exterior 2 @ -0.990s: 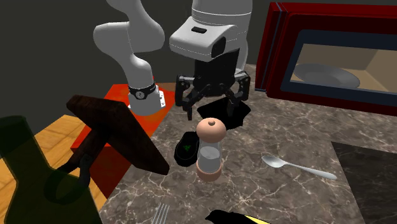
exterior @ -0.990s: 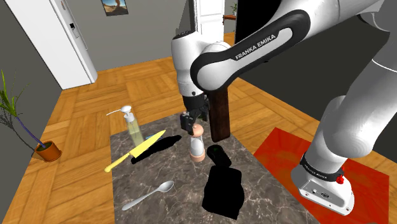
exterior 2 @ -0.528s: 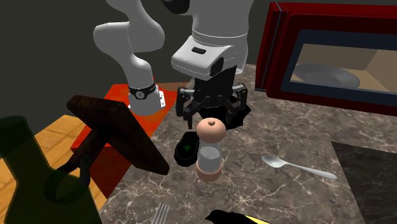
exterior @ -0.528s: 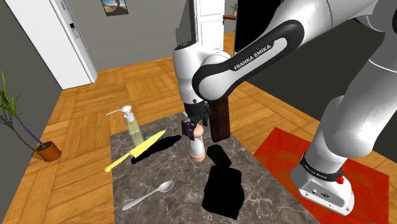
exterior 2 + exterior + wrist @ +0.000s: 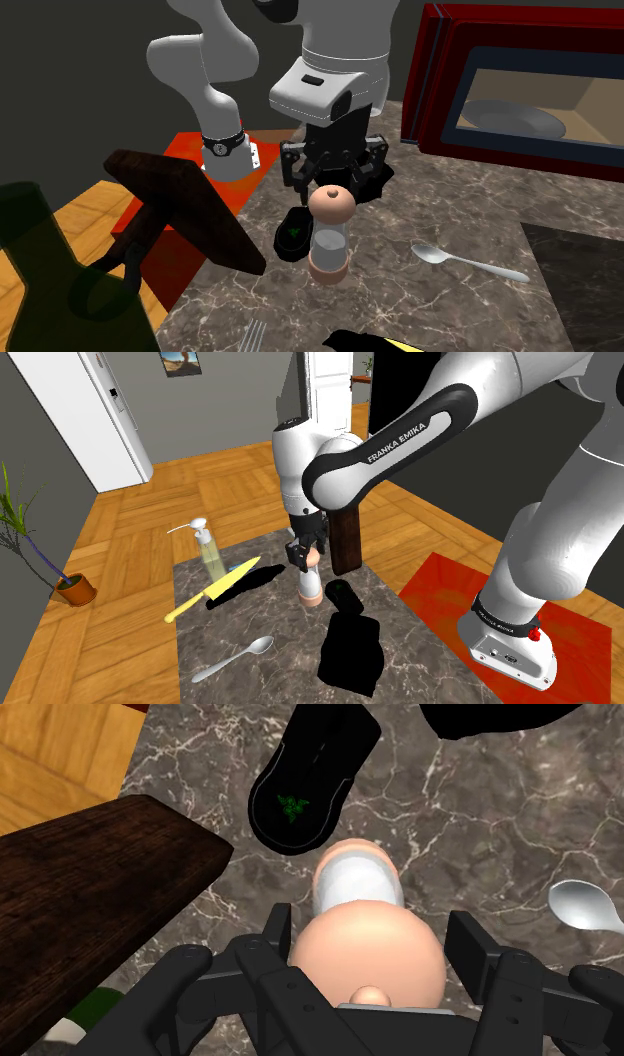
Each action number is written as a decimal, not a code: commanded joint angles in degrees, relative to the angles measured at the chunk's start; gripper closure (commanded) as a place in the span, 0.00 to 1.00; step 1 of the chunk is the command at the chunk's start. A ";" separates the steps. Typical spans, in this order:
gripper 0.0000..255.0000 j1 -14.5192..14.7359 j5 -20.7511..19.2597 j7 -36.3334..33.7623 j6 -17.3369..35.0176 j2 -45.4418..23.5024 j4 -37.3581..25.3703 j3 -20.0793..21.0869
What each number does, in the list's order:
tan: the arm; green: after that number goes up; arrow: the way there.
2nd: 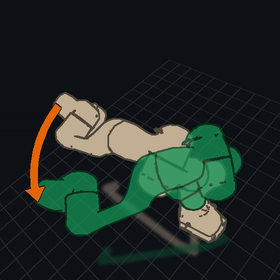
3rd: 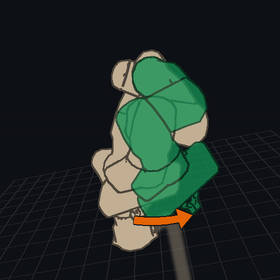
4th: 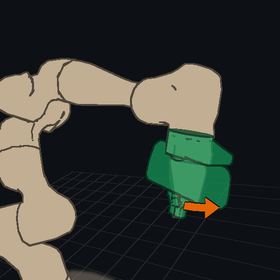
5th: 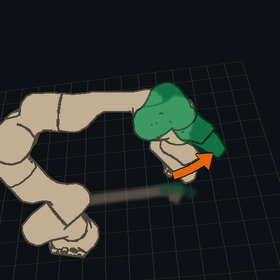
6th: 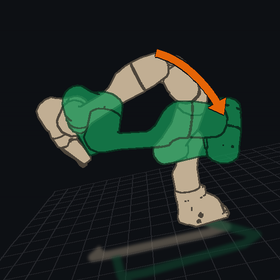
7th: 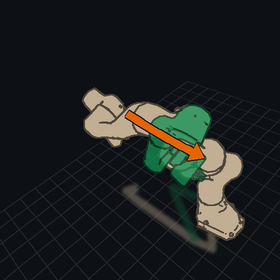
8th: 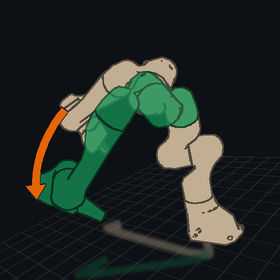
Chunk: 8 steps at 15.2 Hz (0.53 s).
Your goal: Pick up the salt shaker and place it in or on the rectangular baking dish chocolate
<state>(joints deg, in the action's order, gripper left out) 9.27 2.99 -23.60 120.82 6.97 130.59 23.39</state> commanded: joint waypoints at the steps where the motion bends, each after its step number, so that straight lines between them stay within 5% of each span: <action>1: 1.00 0.00 0.00 0.00 0.00 -0.03 0.02 0.00; 8: 1.00 0.01 0.15 0.12 -0.79 0.36 -0.39 -0.05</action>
<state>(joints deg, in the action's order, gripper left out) 9.28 3.03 -23.57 120.43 7.09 130.35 23.37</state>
